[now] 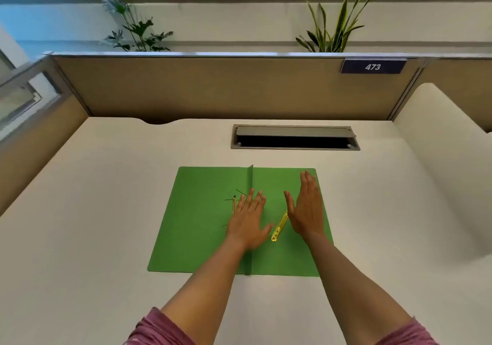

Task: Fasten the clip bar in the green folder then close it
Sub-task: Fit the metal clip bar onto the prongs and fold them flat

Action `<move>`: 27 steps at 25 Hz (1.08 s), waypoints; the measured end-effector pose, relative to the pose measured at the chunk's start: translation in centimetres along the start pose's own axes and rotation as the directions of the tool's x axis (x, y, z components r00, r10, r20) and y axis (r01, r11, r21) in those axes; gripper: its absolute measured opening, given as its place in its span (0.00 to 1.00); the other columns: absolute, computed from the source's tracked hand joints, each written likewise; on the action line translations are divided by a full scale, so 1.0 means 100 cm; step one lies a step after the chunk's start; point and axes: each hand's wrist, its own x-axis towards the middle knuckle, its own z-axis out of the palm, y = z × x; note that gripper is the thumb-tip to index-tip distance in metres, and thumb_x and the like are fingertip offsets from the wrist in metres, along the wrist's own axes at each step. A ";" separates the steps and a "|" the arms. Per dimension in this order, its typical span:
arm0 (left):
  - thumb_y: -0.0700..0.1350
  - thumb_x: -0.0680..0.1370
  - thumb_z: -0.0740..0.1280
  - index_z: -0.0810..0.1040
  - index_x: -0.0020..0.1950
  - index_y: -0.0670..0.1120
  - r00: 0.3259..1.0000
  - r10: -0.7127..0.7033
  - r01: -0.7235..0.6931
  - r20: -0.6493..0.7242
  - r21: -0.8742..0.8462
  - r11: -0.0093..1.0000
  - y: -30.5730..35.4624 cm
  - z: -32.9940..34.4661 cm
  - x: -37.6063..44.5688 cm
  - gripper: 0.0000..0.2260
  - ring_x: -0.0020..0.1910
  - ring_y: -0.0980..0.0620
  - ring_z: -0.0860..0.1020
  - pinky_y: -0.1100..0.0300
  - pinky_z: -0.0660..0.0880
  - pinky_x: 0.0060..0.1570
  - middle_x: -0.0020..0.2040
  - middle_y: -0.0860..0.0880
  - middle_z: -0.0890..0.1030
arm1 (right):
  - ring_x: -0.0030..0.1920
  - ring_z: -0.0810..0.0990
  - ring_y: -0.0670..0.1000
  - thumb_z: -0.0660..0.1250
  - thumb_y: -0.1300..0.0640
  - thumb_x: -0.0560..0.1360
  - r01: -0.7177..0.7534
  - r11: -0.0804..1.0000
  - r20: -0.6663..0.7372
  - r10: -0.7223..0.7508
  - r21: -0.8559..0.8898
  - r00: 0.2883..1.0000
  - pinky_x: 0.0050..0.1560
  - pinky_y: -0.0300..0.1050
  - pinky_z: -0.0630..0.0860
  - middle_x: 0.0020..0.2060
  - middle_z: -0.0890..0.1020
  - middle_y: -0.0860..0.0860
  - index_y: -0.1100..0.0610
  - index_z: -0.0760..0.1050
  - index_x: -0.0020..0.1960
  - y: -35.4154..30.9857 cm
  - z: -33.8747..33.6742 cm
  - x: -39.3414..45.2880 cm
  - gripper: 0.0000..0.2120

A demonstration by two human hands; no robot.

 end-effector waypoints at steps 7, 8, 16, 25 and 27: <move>0.65 0.79 0.56 0.57 0.80 0.48 0.981 0.034 -0.044 0.192 0.051 0.998 0.001 0.015 0.005 0.34 0.81 0.48 0.43 0.49 0.37 0.79 0.82 0.47 0.55 | 0.63 0.71 0.58 0.63 0.52 0.78 -0.094 0.989 0.192 0.114 -0.110 0.975 0.62 0.53 0.70 0.64 0.74 0.56 0.60 0.68 0.68 0.027 0.012 -0.014 0.21; 0.65 0.79 0.56 0.57 0.80 0.48 0.982 0.027 -0.038 0.189 0.057 0.998 0.000 0.016 0.006 0.35 0.81 0.48 0.42 0.49 0.36 0.79 0.82 0.48 0.55 | 0.63 0.71 0.58 0.63 0.53 0.78 -0.116 0.986 0.215 0.140 -0.122 0.966 0.62 0.53 0.70 0.64 0.73 0.56 0.60 0.68 0.68 0.030 0.013 -0.014 0.20; 0.66 0.76 0.62 0.58 0.80 0.51 0.985 -0.010 0.010 0.171 -0.001 1.000 0.001 0.021 0.006 0.37 0.81 0.47 0.39 0.50 0.32 0.75 0.82 0.50 0.56 | 0.62 0.71 0.59 0.62 0.56 0.78 -0.087 0.977 0.276 0.140 -0.194 0.951 0.60 0.53 0.69 0.62 0.73 0.56 0.56 0.72 0.66 0.035 0.018 -0.006 0.17; 0.65 0.74 0.66 0.68 0.76 0.49 0.991 0.011 0.005 0.133 -0.121 0.993 -0.002 0.020 0.010 0.35 0.81 0.49 0.50 0.50 0.38 0.78 0.78 0.48 0.65 | 0.44 0.82 0.59 0.68 0.62 0.75 -0.403 0.815 0.251 0.323 0.416 0.913 0.43 0.44 0.75 0.44 0.82 0.60 0.63 0.76 0.55 0.019 0.024 0.013 0.09; 0.65 0.73 0.68 0.76 0.69 0.49 0.998 -0.049 0.057 0.034 -0.279 0.959 -0.004 0.011 0.012 0.30 0.76 0.49 0.64 0.50 0.51 0.78 0.70 0.49 0.75 | 0.40 0.83 0.59 0.69 0.63 0.75 -0.413 0.769 0.254 0.327 0.488 0.910 0.41 0.48 0.80 0.40 0.82 0.59 0.63 0.76 0.54 0.008 0.024 0.019 0.09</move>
